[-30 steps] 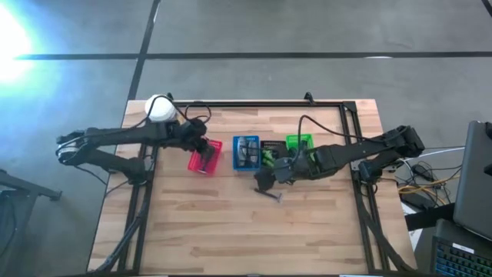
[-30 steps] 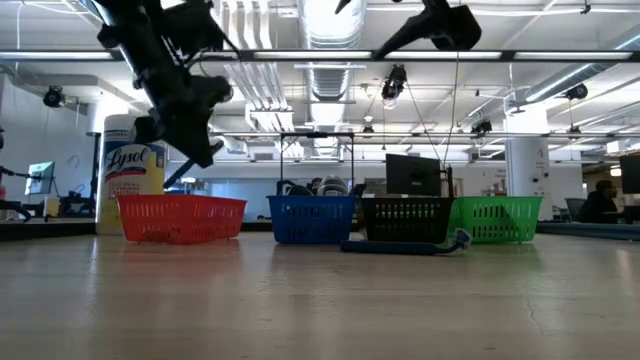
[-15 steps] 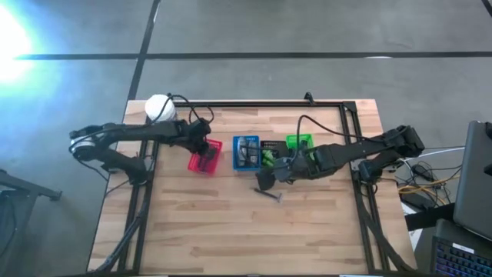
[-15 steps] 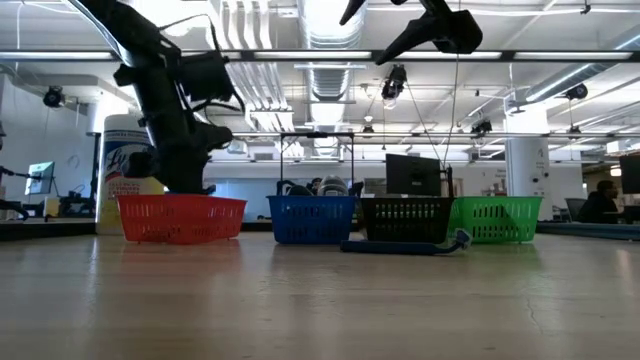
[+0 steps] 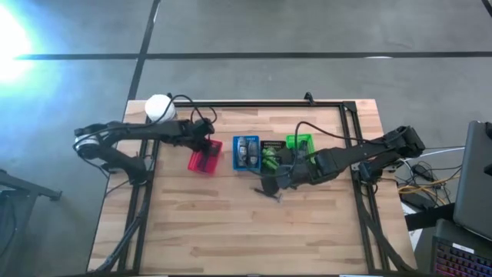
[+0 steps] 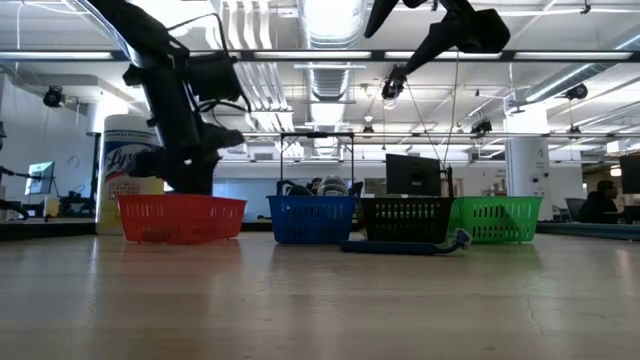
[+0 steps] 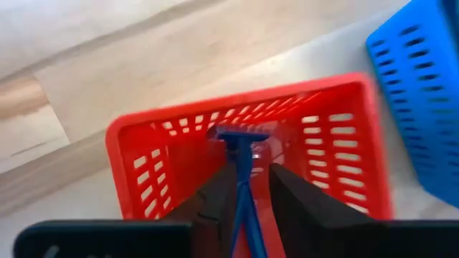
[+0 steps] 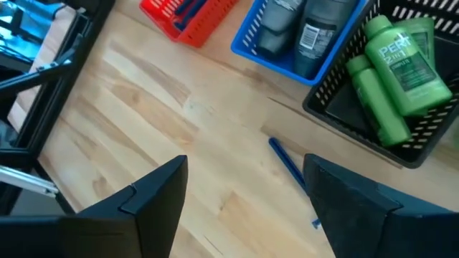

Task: Pick & Place Travel size toiletries
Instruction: Put the blue razor into the red basket

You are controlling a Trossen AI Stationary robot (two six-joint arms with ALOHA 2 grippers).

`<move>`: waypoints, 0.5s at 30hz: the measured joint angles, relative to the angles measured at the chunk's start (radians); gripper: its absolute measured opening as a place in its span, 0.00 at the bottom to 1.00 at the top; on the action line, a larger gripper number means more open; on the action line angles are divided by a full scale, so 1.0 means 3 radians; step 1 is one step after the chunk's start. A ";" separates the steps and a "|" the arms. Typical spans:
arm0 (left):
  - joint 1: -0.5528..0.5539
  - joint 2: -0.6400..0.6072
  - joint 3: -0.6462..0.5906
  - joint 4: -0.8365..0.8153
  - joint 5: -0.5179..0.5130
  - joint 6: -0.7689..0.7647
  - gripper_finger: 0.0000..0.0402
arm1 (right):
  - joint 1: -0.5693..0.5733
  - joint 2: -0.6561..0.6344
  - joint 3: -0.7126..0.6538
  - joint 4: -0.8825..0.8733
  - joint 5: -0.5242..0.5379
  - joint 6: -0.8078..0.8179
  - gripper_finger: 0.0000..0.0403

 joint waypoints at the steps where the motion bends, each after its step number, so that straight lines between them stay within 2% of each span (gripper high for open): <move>1: 0.0001 -0.0027 0.0015 -0.0012 -0.0004 -0.0003 0.23 | 0.0004 0.0000 0.0000 -0.0006 -0.0002 0.0003 0.68; 5: -0.0013 -0.0166 0.0081 -0.0204 -0.0004 -0.0011 0.30 | 0.0005 0.0000 0.0000 -0.0014 -0.0058 -0.0071 0.71; 8: -0.0133 -0.0340 0.0127 -0.0104 0.0288 0.0197 0.33 | 0.0005 -0.0005 0.0000 -0.0052 -0.0061 -0.0169 0.72; 11: -0.0424 -0.0426 0.0146 0.0456 0.1003 0.0794 0.34 | 0.0004 -0.0032 -0.0001 -0.0142 -0.0059 -0.0288 0.73; 12: -0.0570 -0.0433 0.0146 0.0670 0.1134 0.0984 0.34 | 0.0004 -0.0051 -0.0001 -0.0188 -0.0058 -0.0319 0.73; 14: -0.0903 -0.0416 0.0146 0.1103 0.1149 0.1373 0.34 | 0.0004 -0.0099 -0.0002 -0.0328 -0.0012 -0.0357 0.72; 15: -0.1069 -0.0383 0.0146 0.1294 0.1039 0.1547 0.34 | 0.0004 -0.0130 -0.0003 -0.0401 0.0030 -0.0354 0.71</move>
